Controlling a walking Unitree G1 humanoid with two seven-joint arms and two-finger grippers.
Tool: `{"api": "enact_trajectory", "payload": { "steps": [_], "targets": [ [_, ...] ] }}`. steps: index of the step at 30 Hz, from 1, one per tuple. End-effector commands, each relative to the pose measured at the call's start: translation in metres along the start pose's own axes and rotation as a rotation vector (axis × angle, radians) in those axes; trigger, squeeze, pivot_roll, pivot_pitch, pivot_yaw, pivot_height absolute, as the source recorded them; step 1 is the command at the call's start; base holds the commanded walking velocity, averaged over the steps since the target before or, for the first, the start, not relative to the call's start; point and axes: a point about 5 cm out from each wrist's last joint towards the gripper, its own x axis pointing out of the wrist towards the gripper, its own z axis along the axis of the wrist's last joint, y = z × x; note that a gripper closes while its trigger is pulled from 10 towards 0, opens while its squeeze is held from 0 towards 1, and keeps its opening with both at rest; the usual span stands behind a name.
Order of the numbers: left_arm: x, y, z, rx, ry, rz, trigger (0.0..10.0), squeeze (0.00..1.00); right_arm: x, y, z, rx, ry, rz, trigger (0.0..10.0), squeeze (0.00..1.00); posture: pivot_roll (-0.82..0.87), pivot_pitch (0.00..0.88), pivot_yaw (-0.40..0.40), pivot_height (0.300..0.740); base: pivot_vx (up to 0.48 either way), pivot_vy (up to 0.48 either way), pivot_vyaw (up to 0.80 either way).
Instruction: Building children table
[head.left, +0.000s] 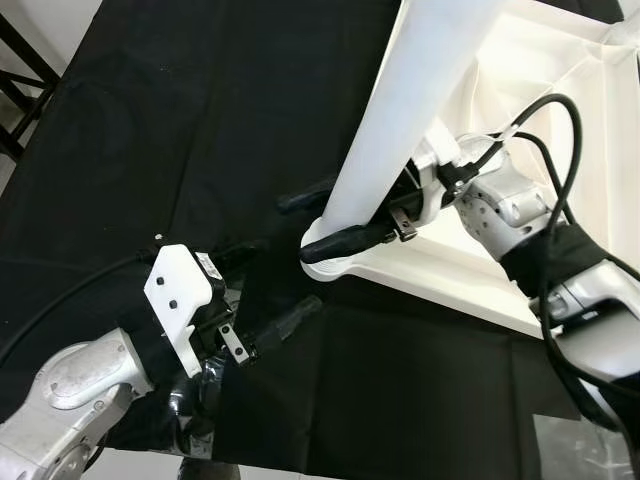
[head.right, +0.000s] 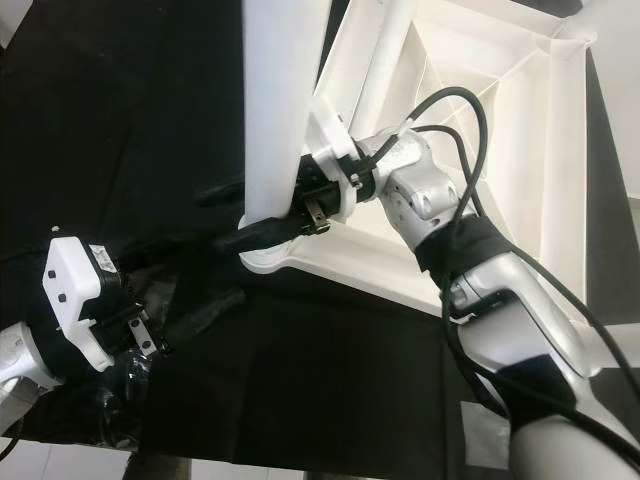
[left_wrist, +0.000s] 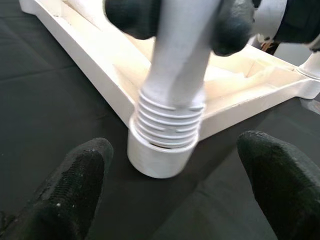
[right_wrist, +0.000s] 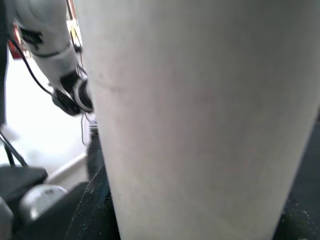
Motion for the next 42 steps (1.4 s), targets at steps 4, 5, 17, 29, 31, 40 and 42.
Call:
{"api": "enact_trajectory", "payload": {
  "steps": [4,5,17,29,31,40,42],
  "targets": [
    [0.001,-0.002,-0.002,-0.006,0.003,-0.036,10.0,0.0,-0.003,0.031,-0.051,0.254,0.095,0.063,10.0,0.0,0.13,0.463,-0.126,0.74,0.0,0.0,0.0],
    [0.002,-0.001,-0.003,-0.006,0.003,-0.036,10.0,0.0,-0.003,0.033,-0.052,0.26,0.111,0.069,10.0,0.0,0.13,0.463,-0.126,0.74,0.0,0.0,0.0],
    [0.002,-0.001,-0.004,-0.004,0.001,-0.034,10.0,0.0,-0.003,0.03,-0.046,0.17,0.22,0.093,10.0,0.0,0.12,0.469,-0.133,0.74,0.0,0.0,0.0],
    [0.002,-0.001,-0.002,-0.001,0.002,-0.042,10.0,0.0,0.005,0.024,-0.042,0.126,0.269,0.146,10.0,0.0,0.13,0.476,-0.124,0.74,0.0,0.0,0.0],
    [0.001,-0.002,-0.002,-0.001,0.002,-0.043,10.0,0.0,0.008,0.02,-0.041,0.136,0.243,0.14,10.0,0.0,0.14,0.482,-0.124,0.74,0.0,0.0,0.0],
    [-0.001,-0.002,0.0,0.0,0.008,-0.042,10.0,0.0,0.013,0.008,-0.043,0.173,0.185,0.108,10.0,0.0,0.16,0.496,-0.122,0.74,0.0,0.0,0.0],
    [-0.003,-0.002,0.001,0.005,0.016,-0.039,10.0,0.0,0.015,0.004,-0.042,0.177,0.151,0.093,10.0,0.0,0.19,0.509,-0.119,0.74,0.0,0.0,0.0]
  ]
}}
